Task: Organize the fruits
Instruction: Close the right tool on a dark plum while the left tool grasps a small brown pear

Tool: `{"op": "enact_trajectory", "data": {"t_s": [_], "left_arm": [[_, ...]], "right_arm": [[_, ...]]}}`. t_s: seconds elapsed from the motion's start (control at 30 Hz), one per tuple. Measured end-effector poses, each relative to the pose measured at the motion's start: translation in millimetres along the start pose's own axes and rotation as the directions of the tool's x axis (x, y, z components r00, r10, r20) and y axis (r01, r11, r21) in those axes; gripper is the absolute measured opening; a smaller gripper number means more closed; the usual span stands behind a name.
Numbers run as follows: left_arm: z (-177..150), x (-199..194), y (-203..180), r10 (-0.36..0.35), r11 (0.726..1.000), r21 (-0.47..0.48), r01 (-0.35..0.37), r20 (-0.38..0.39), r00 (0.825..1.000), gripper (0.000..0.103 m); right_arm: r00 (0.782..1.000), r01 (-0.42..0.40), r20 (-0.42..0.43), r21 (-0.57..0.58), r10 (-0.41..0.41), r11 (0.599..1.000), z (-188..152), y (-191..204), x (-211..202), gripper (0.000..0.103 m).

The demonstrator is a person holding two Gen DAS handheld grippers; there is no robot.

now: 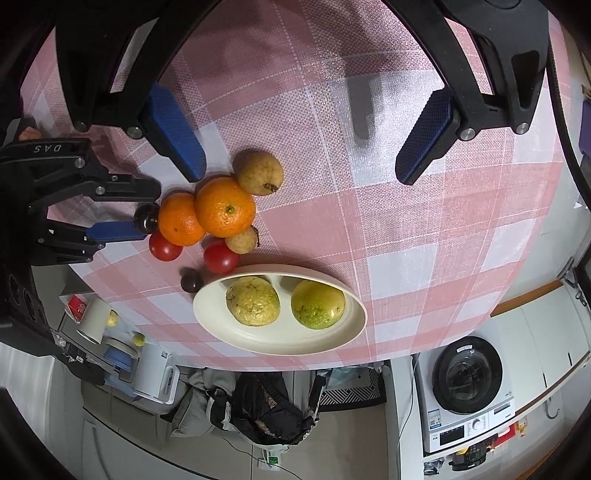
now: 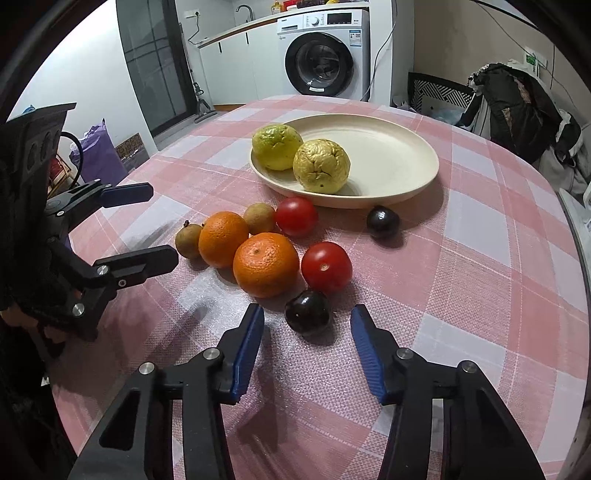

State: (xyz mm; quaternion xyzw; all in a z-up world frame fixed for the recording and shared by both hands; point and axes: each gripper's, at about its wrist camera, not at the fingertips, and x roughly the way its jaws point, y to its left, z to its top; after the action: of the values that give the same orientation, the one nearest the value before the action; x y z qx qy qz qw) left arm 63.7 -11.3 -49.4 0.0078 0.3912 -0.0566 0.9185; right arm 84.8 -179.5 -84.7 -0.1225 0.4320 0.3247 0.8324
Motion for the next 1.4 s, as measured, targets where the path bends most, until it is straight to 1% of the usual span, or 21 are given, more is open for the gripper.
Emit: {"op": "enact_trajectory", "data": {"t_s": [0.17,0.23,0.37,0.5,0.7,0.8,0.93,1.0,1.07,1.17,1.3,1.4], "left_arm": [[0,-1,-2,-0.006,1.000,0.009,0.006,0.001,1.000,0.102],[0,-1,-2,-0.009,1.000,0.011,0.009,0.000,1.000,0.102],[-1,-1,-2,-0.012,1.000,0.011,0.012,-0.003,1.000,0.102],[-1,0,-2,-0.013,1.000,0.014,0.013,-0.006,1.000,0.102],[-1,3,-3,-0.020,1.000,0.018,0.020,-0.021,1.000,0.100],[-2,6,-2,-0.032,0.999,0.012,0.033,-0.036,0.999,0.094],[-3,8,0,-0.048,0.999,0.005,0.049,-0.047,0.998,0.082],[-3,9,1,-0.065,0.998,0.002,0.065,-0.052,0.996,0.078],[-3,10,2,-0.084,0.996,-0.004,0.084,-0.057,0.995,0.067],[-3,12,4,-0.111,0.994,-0.013,0.111,-0.062,0.992,0.057],[-3,12,4,-0.139,0.990,-0.017,0.138,-0.066,0.988,0.051],[-3,14,3,-0.157,0.988,-0.015,0.156,-0.075,0.985,0.041]], "right_arm": [[1.000,0.001,0.002,-0.011,-0.001,1.000,-1,3,-1,0.048],[1.000,0.000,0.002,-0.014,0.000,1.000,-2,4,-2,0.045],[1.000,0.005,0.003,-0.021,-0.005,1.000,-3,6,-3,0.042],[1.000,0.011,0.004,-0.023,-0.011,1.000,-2,6,-2,0.034],[1.000,0.009,0.007,-0.029,-0.009,1.000,-2,6,-3,0.030],[1.000,0.004,0.011,-0.029,-0.004,1.000,-2,5,-4,0.028],[1.000,0.003,0.015,-0.044,-0.002,0.999,-2,7,-6,0.025],[1.000,0.000,0.017,-0.051,0.000,0.999,-2,8,-8,0.025],[1.000,-0.004,0.020,-0.056,0.005,0.998,-2,9,-9,0.025],[0.999,-0.017,0.032,-0.056,0.019,0.998,-2,10,-11,0.025],[0.998,-0.037,0.048,-0.062,0.040,0.997,-1,12,-16,0.025],[0.996,-0.052,0.063,-0.064,0.056,0.997,0,14,-20,0.025]]}}
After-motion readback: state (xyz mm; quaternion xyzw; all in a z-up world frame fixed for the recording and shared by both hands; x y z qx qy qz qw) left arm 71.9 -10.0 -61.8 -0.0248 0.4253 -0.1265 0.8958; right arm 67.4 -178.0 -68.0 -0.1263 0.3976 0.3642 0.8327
